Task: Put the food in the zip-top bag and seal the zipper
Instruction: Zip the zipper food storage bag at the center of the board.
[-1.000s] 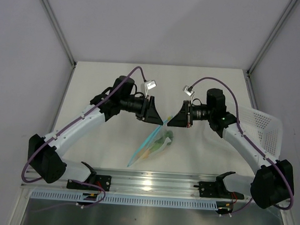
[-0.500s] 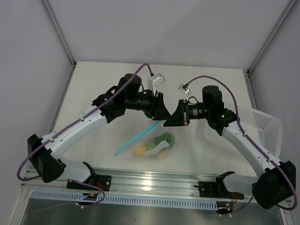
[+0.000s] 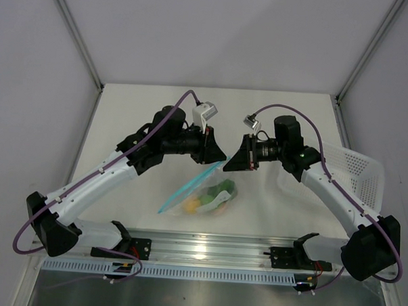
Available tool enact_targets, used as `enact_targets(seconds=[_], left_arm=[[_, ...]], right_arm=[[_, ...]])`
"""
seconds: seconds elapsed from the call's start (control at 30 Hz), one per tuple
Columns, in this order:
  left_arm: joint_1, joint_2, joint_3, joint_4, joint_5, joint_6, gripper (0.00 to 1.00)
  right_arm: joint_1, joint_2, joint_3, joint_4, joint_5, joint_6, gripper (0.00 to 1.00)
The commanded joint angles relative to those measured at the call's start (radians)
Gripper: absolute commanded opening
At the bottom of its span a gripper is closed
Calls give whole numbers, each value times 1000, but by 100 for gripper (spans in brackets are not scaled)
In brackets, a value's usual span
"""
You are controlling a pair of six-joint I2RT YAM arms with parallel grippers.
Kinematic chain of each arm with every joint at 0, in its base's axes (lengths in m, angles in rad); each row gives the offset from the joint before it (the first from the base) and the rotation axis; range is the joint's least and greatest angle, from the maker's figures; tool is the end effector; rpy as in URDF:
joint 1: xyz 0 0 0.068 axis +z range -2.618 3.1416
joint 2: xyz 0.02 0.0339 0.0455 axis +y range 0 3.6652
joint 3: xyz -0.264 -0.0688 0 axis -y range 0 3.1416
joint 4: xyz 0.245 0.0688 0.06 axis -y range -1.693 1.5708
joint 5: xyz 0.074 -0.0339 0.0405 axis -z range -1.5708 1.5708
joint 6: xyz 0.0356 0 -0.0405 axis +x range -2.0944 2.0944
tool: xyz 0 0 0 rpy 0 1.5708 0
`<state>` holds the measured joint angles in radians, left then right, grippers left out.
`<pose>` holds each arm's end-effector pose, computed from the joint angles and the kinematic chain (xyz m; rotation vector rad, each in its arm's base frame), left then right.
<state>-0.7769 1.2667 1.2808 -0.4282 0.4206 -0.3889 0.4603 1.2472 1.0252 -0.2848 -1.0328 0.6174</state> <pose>0.1913 -0.2085 0.3860 0.6990 2.0244 -1.1402 0.2273 0.1468 0.3236 -0.5453 2.1903 1.6899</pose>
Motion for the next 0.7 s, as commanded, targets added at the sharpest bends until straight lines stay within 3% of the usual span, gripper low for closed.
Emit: enact_targets(seconds=[0.0, 0.17, 0.67], left_arm=[[-4, -13, 0, 26, -2, 21, 21], [-4, -6, 2, 31, 26, 18, 27], [-9, 26, 6, 37, 69, 7, 24]], right_arm=[[-8, -2, 47, -4, -18, 4, 0], [-14, 0, 47, -10, -21, -2, 0], [-8, 8, 55, -7, -16, 2, 0]])
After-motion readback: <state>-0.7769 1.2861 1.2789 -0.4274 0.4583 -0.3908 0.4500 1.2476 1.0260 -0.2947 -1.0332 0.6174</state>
